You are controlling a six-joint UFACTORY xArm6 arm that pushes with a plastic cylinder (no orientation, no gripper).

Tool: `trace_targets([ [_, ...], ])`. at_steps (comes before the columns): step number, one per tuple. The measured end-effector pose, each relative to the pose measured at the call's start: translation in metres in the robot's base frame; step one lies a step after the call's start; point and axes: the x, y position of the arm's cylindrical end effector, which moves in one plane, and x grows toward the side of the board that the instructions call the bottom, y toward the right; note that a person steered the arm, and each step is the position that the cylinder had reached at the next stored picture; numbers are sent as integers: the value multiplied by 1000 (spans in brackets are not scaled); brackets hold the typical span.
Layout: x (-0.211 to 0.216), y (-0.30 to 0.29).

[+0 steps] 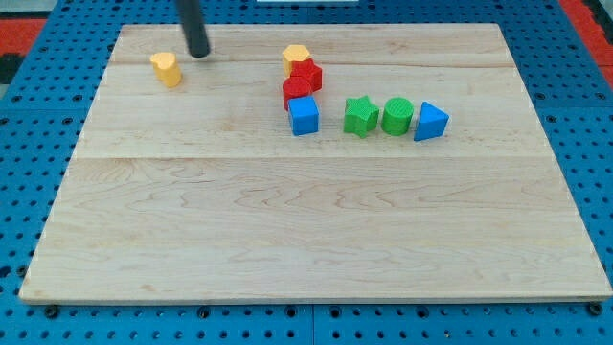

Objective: Push the yellow hexagon towards the top left

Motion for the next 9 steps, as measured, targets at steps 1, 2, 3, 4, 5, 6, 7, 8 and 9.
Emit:
trace_targets([
  [1,38,-27],
  [2,31,-29],
  [3,-9,-37],
  [4,-27,69],
  [5,-13,183],
  [6,26,161],
  [7,24,48],
  [8,25,-38],
  [9,19,3],
])
